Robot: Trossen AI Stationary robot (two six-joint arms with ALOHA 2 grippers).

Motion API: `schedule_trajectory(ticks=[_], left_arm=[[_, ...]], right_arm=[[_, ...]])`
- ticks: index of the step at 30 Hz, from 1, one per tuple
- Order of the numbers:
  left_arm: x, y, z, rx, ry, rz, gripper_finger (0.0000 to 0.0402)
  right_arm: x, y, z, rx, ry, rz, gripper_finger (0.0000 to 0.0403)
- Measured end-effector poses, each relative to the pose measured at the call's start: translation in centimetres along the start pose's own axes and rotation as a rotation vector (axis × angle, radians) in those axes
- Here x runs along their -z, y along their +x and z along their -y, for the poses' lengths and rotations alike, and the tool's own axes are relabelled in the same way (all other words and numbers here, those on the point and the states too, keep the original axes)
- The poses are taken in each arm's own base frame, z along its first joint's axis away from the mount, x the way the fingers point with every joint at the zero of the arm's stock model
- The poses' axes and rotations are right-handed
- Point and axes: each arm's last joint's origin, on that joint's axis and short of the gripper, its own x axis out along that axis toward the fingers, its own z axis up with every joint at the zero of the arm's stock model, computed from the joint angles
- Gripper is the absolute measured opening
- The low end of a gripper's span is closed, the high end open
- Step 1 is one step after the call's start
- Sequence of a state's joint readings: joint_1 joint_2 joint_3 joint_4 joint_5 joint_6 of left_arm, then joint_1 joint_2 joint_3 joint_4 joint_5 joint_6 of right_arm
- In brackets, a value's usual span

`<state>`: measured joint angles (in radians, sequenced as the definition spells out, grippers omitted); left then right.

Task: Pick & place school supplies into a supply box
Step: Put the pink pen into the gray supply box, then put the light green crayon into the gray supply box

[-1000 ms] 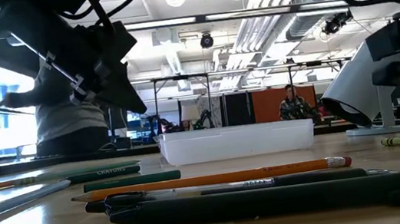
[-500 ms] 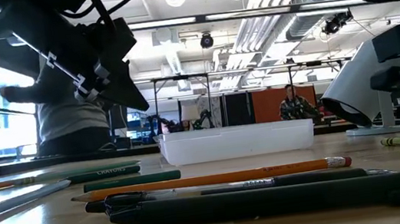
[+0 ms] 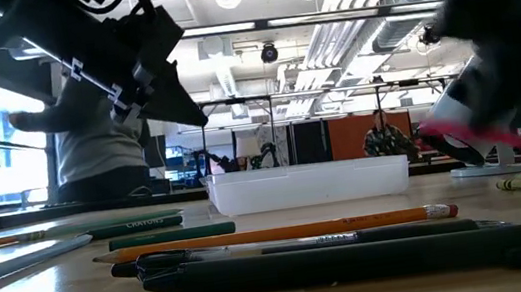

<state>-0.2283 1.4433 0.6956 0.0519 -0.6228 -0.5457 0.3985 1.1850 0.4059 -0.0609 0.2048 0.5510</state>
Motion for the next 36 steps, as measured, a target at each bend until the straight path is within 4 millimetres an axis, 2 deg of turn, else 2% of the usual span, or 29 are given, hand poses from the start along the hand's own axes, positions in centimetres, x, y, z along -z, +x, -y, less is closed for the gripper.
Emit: schedule_trajectory(ticks=[5, 8, 13, 17, 21, 24, 30, 34, 36], left_arm=[[-0.8, -0.1, 0.4, 0.016, -0.011, 0.026, 0.0043], [-1.9, -0.3, 1.0, 0.03, 0.021, 0.054, 0.0037], [-4.0, -0.7, 1.8, 0.031, 0.077, 0.096, 0.0035], [-4.9, -1.0, 2.0, 0.012, 0.074, 0.118, 0.0047], [-5.0, -1.0, 2.1, 0.008, 0.081, 0.109, 0.0058], [-4.7, -1.0, 1.9, -0.004, 0.103, 0.084, 0.0062], [-4.4, -1.0, 1.8, -0.018, 0.125, 0.056, 0.0057], [-4.4, -1.0, 1.7, -0.019, 0.126, 0.055, 0.005], [-4.4, -1.0, 1.7, -0.02, 0.127, 0.054, 0.0048]], right_arm=[[-4.1, -0.5, -0.6, 0.038, -0.136, 0.442, 0.0017], [-5.8, -0.4, 0.5, 0.133, -0.226, 0.541, 0.0011], [-9.2, 1.7, 2.5, 0.2, -0.189, 0.5, 0.0025], [-10.9, 5.1, 3.8, 0.194, -0.184, 0.406, 0.0029], [-10.9, 8.2, 4.7, 0.244, -0.217, 0.237, 0.0024], [-10.9, 9.7, 5.0, 0.287, -0.224, 0.142, 0.0031], [-12.5, 10.6, 4.7, 0.299, -0.225, 0.138, 0.0069], [-13.9, 9.6, 3.9, 0.29, -0.235, 0.098, 0.0091], [-14.9, 8.5, 2.8, 0.248, -0.24, 0.061, 0.0098]])
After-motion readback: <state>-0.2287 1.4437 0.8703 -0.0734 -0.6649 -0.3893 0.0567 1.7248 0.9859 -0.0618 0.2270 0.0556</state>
